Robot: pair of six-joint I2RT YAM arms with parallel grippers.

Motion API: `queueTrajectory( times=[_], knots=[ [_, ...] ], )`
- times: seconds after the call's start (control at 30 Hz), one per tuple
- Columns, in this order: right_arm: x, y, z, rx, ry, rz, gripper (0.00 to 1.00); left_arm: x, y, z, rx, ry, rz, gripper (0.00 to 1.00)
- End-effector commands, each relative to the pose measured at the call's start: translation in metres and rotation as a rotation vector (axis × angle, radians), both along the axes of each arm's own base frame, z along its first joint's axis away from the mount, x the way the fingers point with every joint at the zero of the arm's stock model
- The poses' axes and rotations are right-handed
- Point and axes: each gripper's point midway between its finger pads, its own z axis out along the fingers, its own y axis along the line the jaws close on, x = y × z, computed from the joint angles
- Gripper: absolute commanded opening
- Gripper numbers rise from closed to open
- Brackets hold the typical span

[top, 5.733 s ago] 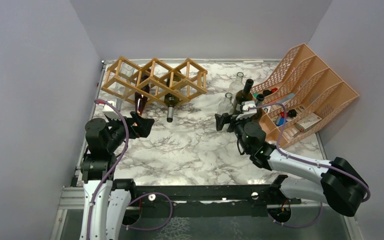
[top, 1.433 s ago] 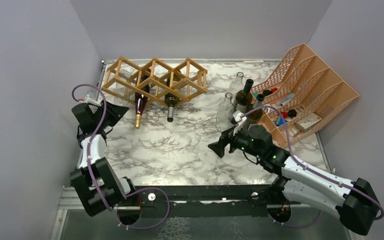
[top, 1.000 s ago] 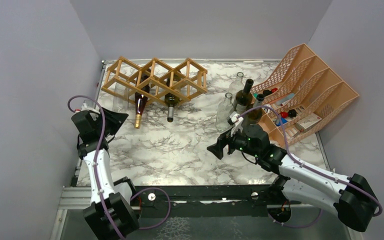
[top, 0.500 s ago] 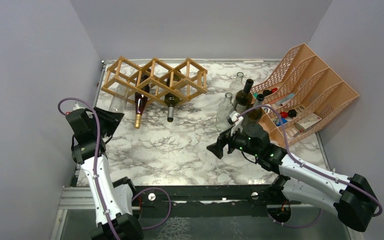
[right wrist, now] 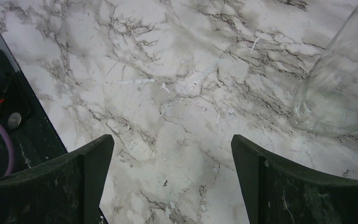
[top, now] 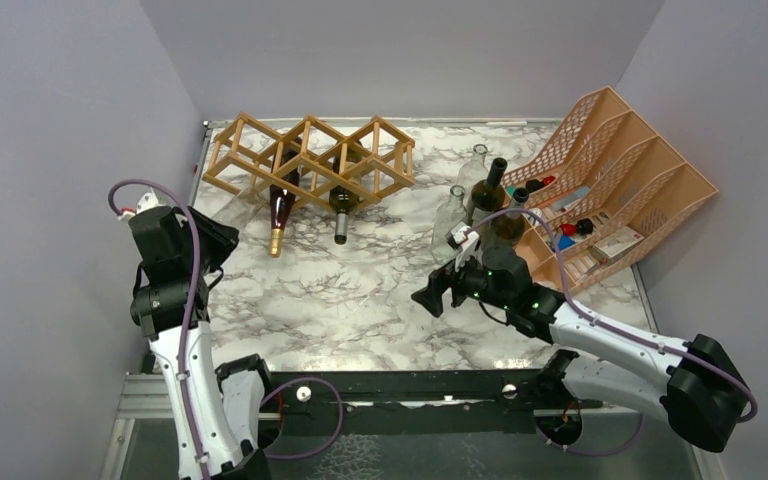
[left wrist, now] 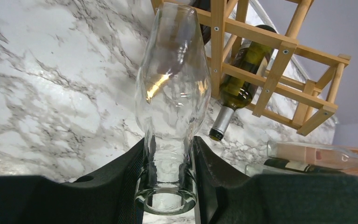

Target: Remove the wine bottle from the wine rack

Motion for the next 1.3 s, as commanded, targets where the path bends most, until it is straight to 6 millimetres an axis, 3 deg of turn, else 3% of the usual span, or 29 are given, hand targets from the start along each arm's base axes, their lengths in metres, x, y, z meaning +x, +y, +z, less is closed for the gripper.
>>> queueTrajectory(
  times=[0.0, 0.1, 0.3, 0.53, 0.77, 0.93, 1.1, 1.27],
  knots=[
    [0.011, 0.006, 0.018, 0.020, -0.061, -0.006, 0.98, -0.009, 0.016, 0.055, 0.231, -0.112, 0.035, 0.00],
    [0.010, 0.008, 0.018, 0.024, -0.062, 0.005, 0.98, -0.010, 0.008, 0.058, 0.278, -0.121, -0.026, 0.00],
    [0.000, 0.027, 0.040, 0.073, -0.086, 0.082, 0.98, -0.004, -0.035, 0.050, 0.306, -0.131, -0.308, 0.00],
    [-0.027, 0.081, 0.086, 0.084, -0.261, 0.269, 0.99, -0.009, -0.071, 0.036, 0.307, -0.098, -0.535, 0.00],
    [-0.011, 0.134, 0.129, 0.096, -0.468, 0.418, 1.00, -0.020, -0.084, 0.012, 0.287, -0.038, -0.621, 0.00],
    [0.012, 0.176, 0.132, 0.081, -0.590, 0.477, 1.00, -0.027, -0.086, 0.002, 0.308, -0.010, -0.647, 0.00],
    [0.016, 0.213, 0.130, 0.081, -0.715, 0.579, 0.99, -0.033, -0.091, -0.010, 0.280, 0.008, -0.666, 0.00],
    [0.006, 0.237, 0.124, 0.082, -0.862, 0.631, 0.99, -0.038, -0.097, -0.022, 0.245, 0.026, -0.700, 0.00]
  ],
)
